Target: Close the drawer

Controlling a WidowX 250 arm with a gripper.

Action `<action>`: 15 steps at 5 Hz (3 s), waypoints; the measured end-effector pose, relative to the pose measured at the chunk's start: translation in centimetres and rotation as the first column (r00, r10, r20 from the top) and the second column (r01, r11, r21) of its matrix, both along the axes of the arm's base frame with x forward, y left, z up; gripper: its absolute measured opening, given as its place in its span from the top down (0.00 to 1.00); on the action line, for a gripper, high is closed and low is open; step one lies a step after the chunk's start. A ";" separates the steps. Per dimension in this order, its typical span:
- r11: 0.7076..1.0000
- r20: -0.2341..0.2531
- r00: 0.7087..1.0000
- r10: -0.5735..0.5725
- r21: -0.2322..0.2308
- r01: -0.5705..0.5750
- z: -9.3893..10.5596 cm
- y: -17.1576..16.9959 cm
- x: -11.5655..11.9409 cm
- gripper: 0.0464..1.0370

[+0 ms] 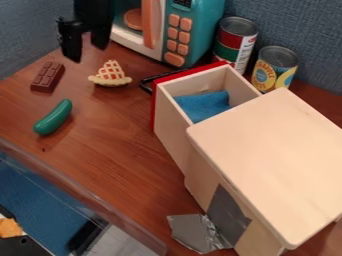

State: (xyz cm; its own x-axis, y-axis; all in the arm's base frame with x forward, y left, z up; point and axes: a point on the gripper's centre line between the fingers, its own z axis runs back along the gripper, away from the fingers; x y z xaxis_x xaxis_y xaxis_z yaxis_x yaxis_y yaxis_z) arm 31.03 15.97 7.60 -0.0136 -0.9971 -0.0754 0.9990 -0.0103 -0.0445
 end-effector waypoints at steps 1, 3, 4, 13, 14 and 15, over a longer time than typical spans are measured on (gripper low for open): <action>0.999 -0.010 0.999 -0.052 -0.006 0.052 0.1 -0.2 0.0 0.04; 0.999 -0.029 0.998 -0.048 0.004 0.048 -1.5 -0.7 1.6 0.04; 0.999 -0.042 0.998 -0.053 -0.007 0.053 -2.3 -2.0 2.6 0.04; 0.971 -0.136 0.968 -0.210 -0.143 0.190 -4.4 -16.9 -4.4 0.04; 0.997 -0.117 0.992 -0.048 -0.066 0.040 -3.4 -14.8 -3.0 0.04; 0.970 -0.065 0.972 0.226 0.108 -0.218 -1.9 -9.5 -0.6 0.04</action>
